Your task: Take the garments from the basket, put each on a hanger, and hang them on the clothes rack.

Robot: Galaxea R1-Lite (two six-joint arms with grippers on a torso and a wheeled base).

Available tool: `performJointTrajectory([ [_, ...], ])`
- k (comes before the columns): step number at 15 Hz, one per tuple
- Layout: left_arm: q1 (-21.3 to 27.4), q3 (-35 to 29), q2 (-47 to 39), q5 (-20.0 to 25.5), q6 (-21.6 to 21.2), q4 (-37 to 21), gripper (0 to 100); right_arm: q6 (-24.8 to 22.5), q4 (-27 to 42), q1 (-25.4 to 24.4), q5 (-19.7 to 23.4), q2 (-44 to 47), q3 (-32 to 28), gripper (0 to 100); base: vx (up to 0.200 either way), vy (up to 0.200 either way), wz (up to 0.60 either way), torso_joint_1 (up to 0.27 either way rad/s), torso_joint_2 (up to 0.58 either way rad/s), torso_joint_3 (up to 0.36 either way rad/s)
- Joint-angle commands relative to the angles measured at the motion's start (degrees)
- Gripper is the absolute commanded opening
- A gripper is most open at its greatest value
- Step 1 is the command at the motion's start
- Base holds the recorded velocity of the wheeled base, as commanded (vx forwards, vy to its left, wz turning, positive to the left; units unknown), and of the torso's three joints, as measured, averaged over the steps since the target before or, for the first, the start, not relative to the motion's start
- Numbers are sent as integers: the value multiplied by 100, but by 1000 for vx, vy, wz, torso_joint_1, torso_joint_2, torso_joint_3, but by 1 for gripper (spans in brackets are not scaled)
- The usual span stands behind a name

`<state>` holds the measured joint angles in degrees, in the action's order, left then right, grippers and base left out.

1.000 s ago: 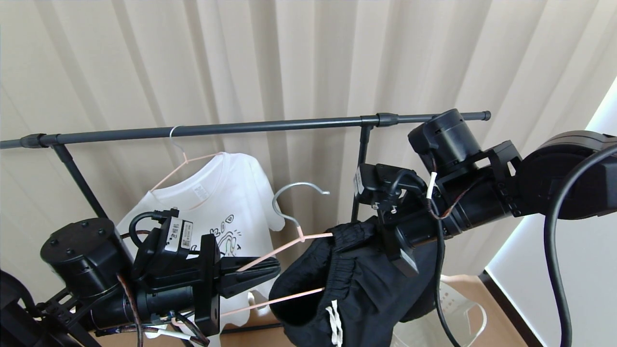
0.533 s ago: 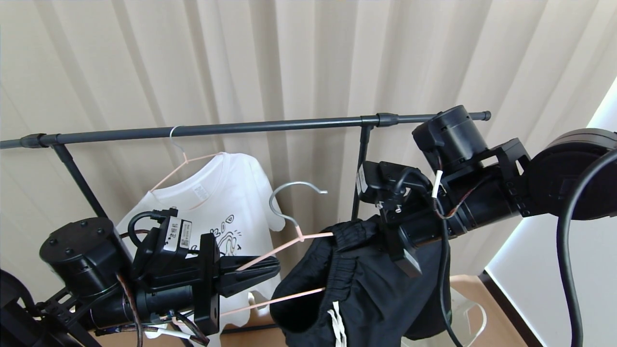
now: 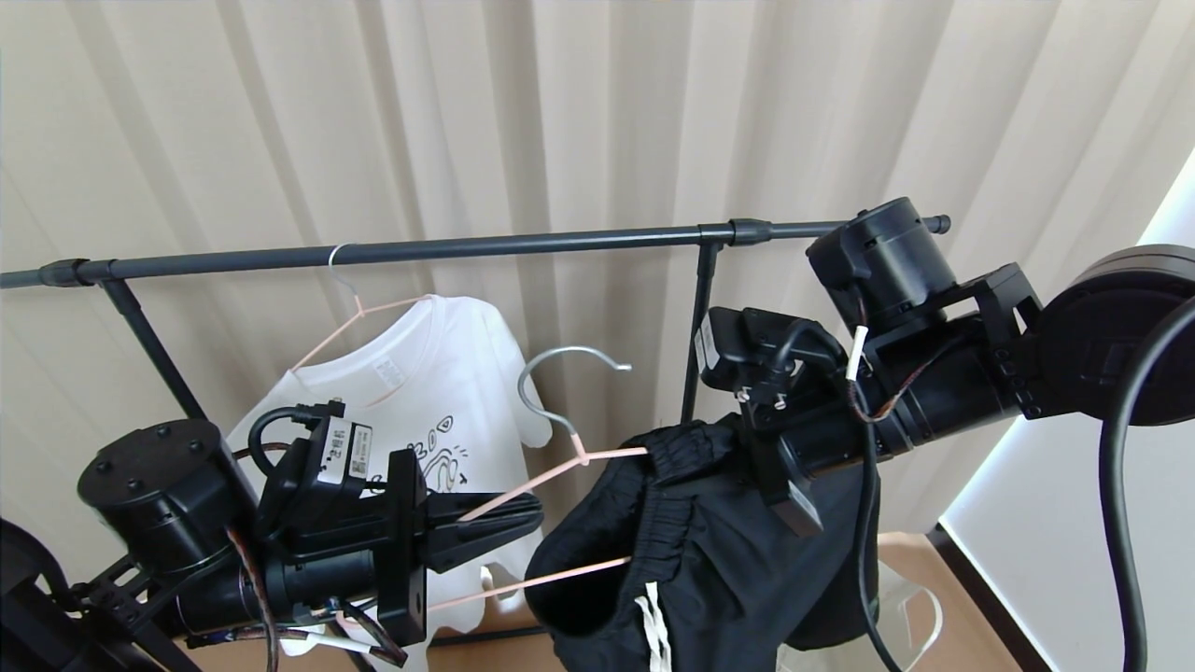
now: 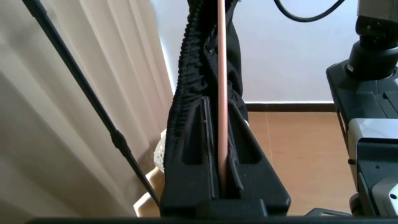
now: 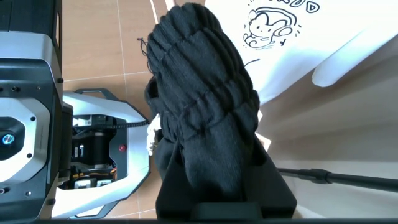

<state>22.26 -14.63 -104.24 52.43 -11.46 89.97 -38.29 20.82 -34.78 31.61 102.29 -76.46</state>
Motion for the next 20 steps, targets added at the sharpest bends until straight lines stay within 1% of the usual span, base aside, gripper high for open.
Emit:
performJointTrajectory([
  [1, -2, -22, -35, -5, -5, 3, 0, -12, 1, -2, 3, -25, 8, 0, 0, 0, 0, 0, 0, 0],
  [2, -2, -5, -26, -14, -85, 3, 0, -3, 1, -2, 3, -34, 17, 0, 0, 0, 0, 0, 0, 0],
  [3, -2, -5, -26, -66, -181, 3, 100, -12, 1, -2, 3, -60, 17, 0, 0, 0, 0, 0, 0, 0],
  [6, -46, -31, -26, -102, -102, 3, 100, -12, 1, 6, 3, -130, 43, 0, 0, 0, 0, 0, 0, 0],
  [8, -284, -22, 0, -93, -102, 3, 100, -12, 1, 24, -15, -245, 149, 0, 0, 0, 0, 0, 0, 0],
  [10, -539, -31, 44, -75, -102, 3, 100, -12, 1, 112, -138, -377, 281, 0, 0, 0, 0, 0, 0, 0],
  [11, -547, -22, 44, -75, -102, 3, 100, -12, 1, 112, -146, -385, 281, 0, 0, 0, 0, 0, 0, 0],
  [12, -697, -22, 159, -75, -102, 3, 100, -12, 1, 252, -225, -473, 342, 0, 0, 0, 0, 0, 0, 0],
  [13, -776, -31, 185, -75, -102, 3, 100, -12, 1, 288, -269, -491, 351, 0, 0, 0, 0, 0, 0, 0],
  [14, -996, -58, 246, -75, -93, 3, 100, -12, 1, 340, -516, -561, 342, 0, 0, 0, 0, 0, 0, 0],
  [15, -1083, -128, 264, -84, 30, 3, 100, -12, -8, 340, -797, -596, 333, 0, 0, 0, 0, 0, 0, 0],
  [16, -1119, -198, 317, -119, 399, 3, 100, -12, -17, 331, -1113, -649, 316, 0, 0, 0, 0, 0, 0, 0],
  [18, -1127, -392, 493, -172, 1322, 3, 100, -3, -61, 331, -1447, -693, 316, 0, 0, 0, 0, 0, 0, 0],
  [19, -1180, -620, 668, -172, 1735, 3, 100, 32, -201, 323, -1843, -711, 333, 0, 0, 0, 0, 0, 0, 0],
  [20, -1198, -655, 686, -172, 1735, 3, 100, 50, -219, 314, -1913, -711, 333, 0, 0, 0, 0, 0, 0, 0],
])
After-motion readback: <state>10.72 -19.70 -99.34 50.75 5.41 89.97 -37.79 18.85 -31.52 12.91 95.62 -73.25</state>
